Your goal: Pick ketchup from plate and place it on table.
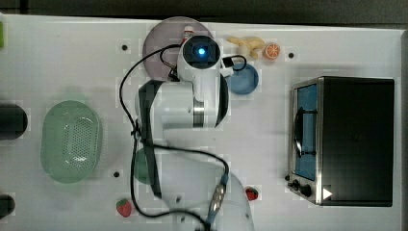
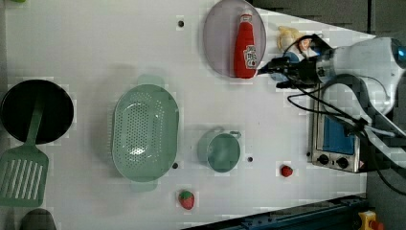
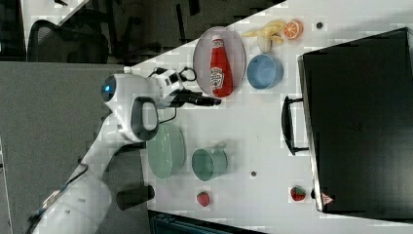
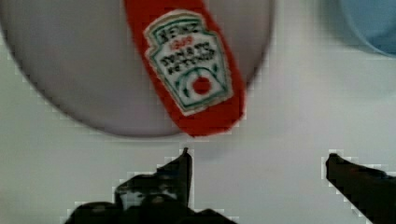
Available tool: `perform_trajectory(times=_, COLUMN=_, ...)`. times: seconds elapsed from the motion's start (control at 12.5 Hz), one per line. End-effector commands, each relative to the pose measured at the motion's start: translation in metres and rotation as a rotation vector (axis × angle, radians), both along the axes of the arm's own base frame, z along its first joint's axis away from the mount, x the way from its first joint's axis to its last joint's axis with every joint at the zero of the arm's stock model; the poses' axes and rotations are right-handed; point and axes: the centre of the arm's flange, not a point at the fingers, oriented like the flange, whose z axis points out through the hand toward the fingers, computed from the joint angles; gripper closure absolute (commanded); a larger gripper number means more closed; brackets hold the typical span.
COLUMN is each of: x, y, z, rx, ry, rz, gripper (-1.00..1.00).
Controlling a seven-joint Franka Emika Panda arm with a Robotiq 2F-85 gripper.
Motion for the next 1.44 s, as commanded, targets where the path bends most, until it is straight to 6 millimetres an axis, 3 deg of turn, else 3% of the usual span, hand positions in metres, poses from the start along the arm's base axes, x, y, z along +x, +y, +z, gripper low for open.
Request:
perform_trajectory(times=0.08, x=0.031, y=0.008, z=0.009, rx=0.027, ry=-0.089, rz=0.301, gripper=-1.00)
perform_trajectory(times=0.8, x=0.078, y=0.023, z=-0.063, rx=0.000, ry=-0.131, rz=0.441, gripper=-1.00)
perform_trajectory(times=1.2, x=0.084, y=0.026, z=-0.094, rx=-0.006, ry=-0.176, rz=0.449, gripper=-1.00)
perform_trajectory(times=1.28, x=0.085, y=0.026, z=-0.093, rx=-0.007, ry=-0.178, rz=0.449, gripper=-0.91)
perform_trajectory(times=1.44, x=0.083, y=0.026, z=-0.094, rx=-0.006, ry=-0.173, rz=0.445, gripper=-0.41)
